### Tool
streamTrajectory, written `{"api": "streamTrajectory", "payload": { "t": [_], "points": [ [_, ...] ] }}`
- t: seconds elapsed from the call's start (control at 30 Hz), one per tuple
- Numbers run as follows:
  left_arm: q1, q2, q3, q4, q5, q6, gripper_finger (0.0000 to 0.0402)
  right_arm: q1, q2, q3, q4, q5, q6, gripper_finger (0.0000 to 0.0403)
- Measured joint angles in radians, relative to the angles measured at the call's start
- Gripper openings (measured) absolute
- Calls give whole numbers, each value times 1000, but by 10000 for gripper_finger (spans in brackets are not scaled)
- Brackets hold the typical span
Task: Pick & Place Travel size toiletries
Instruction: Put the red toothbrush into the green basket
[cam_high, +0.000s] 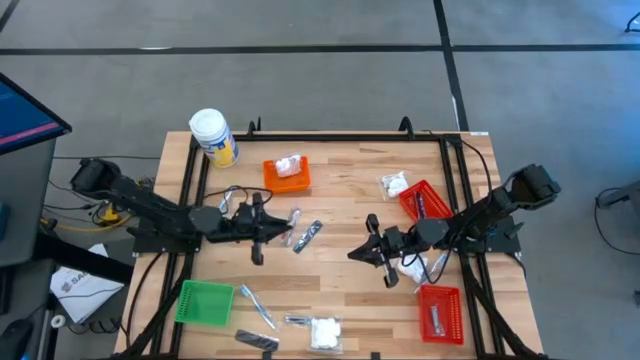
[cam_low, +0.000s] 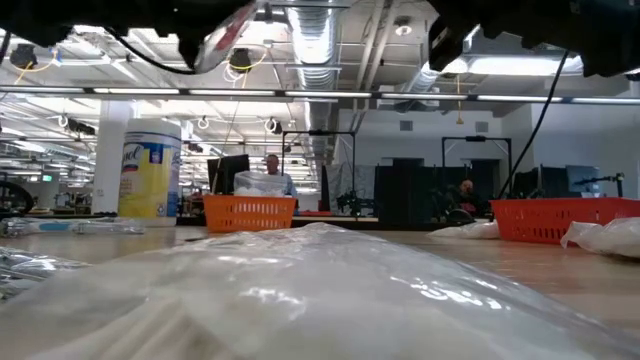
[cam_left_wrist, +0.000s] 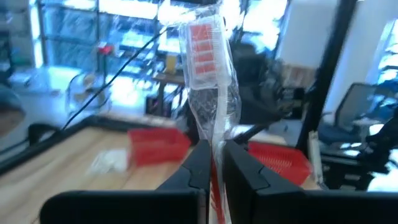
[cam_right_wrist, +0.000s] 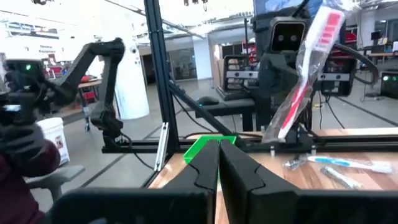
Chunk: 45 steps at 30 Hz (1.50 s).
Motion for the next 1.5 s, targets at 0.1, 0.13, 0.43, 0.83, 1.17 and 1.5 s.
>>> {"api": "streamTrajectory", "payload": {
  "t": [0.1,0.13,0.43,0.83,1.17,1.5],
  "points": [
    [0,117,0,187,62,36,12,-1,58,45,-3,0,-5,8],
    [0,153,2,245,84,45,12,-1,91,71,-1,0,-16,8],
    [-8,320,51,373,163,67,12,-12,317,266,-9,44,-38,67],
    [3,329,59,382,190,97,12,-29,330,281,-1,112,11,243],
    [26,329,92,411,296,117,12,-29,330,314,-19,113,4,255],
    [60,329,111,388,366,94,12,-46,330,314,-28,116,30,255]
  ]
}}
